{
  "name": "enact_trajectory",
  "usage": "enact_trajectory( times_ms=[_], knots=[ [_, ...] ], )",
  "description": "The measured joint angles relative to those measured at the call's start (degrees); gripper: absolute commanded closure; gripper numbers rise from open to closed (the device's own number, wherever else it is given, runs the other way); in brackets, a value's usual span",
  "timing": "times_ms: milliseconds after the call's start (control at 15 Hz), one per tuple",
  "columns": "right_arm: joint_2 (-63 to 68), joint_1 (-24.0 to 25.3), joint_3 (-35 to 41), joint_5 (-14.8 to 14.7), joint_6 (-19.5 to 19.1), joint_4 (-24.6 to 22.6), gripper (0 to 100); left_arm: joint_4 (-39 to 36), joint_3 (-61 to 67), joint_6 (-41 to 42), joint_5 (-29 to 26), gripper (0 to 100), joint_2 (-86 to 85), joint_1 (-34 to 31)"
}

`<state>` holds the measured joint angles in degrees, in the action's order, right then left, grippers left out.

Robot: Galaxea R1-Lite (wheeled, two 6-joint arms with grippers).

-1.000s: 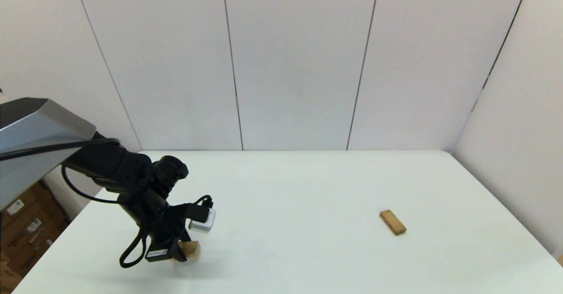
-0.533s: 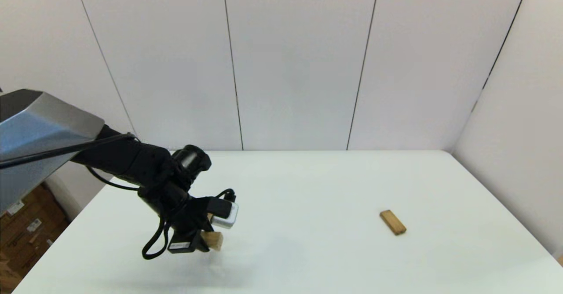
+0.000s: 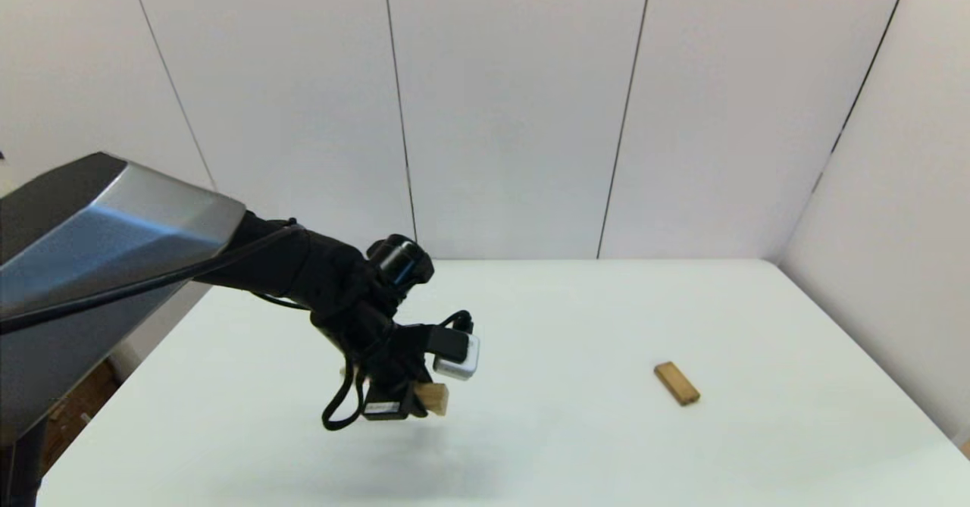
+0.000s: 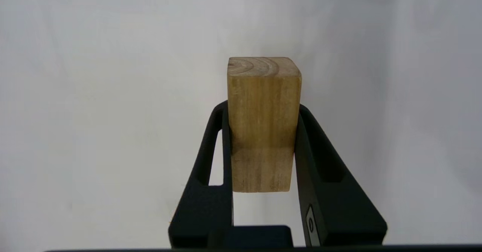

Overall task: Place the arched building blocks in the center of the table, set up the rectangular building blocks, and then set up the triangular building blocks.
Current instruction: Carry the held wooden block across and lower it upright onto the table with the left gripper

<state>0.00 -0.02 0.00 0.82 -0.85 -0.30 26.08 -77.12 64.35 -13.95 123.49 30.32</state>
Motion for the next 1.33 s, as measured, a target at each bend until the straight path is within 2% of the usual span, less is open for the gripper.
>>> enact_trajectory(
  times_ms=[333,667,1067,1333],
  knots=[
    [0.0,0.02,0.0,-0.02,0.0,0.01,0,2.94,-8.06,-5.21,0.12,100,4.49,4.66],
    [0.0,0.0,0.0,-0.02,0.0,0.0,0,13.71,-20.46,-12.73,0.09,100,10.5,7.91],
    [0.0,0.02,0.0,-0.05,0.01,0.01,0,27.5,-34.21,-13.29,0.0,100,17.47,8.62],
    [0.0,0.0,0.0,-0.02,0.01,0.0,0,24.47,-35.89,-11.98,0.0,100,20.44,8.62]
  ],
)
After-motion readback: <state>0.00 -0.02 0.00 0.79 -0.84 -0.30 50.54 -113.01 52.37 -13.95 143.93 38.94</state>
